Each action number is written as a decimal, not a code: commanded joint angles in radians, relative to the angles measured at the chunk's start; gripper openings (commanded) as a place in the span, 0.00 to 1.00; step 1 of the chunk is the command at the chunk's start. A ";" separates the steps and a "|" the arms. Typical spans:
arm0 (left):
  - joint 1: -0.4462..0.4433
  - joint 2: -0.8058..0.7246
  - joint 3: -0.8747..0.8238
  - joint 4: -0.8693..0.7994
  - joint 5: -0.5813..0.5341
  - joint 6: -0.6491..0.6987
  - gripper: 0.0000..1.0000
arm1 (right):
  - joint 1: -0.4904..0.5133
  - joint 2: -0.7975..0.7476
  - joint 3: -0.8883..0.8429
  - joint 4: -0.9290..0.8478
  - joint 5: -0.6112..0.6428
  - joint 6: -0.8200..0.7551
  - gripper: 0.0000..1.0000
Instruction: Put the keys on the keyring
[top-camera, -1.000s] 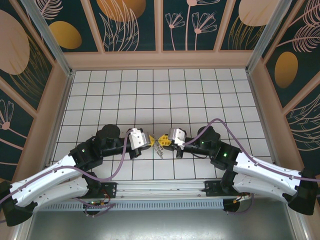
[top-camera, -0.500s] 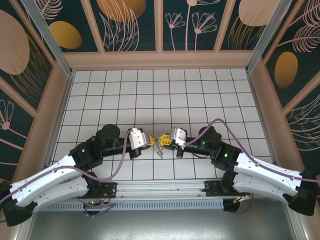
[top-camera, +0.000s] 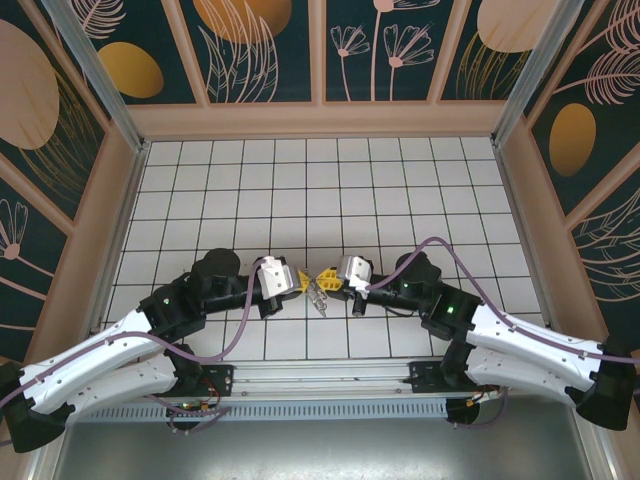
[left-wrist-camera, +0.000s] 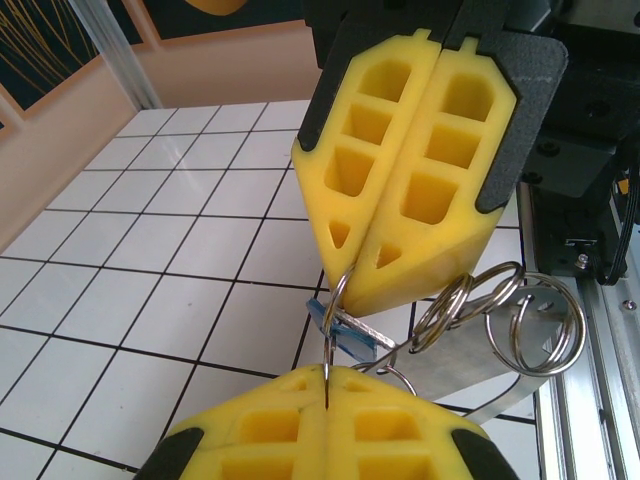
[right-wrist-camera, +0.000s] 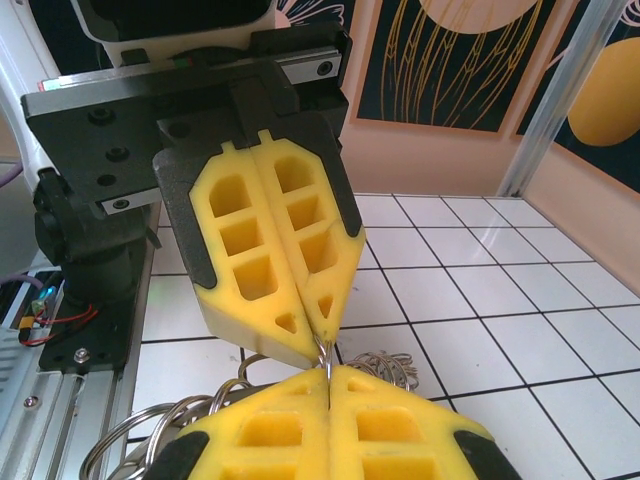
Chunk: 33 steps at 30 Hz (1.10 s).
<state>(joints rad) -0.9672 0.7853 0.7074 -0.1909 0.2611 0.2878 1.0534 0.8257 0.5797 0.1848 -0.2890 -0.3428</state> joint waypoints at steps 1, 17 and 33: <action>-0.003 -0.010 0.035 0.025 0.010 0.015 0.00 | 0.005 0.009 -0.001 0.050 -0.010 -0.015 0.00; -0.003 -0.011 0.036 0.026 0.006 0.015 0.00 | 0.005 0.012 0.000 0.041 -0.038 -0.013 0.00; -0.004 -0.010 0.034 0.027 0.003 0.014 0.00 | 0.003 0.000 -0.010 0.040 -0.036 -0.015 0.00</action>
<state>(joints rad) -0.9672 0.7853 0.7074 -0.1940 0.2607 0.2878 1.0534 0.8341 0.5762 0.1947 -0.3229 -0.3428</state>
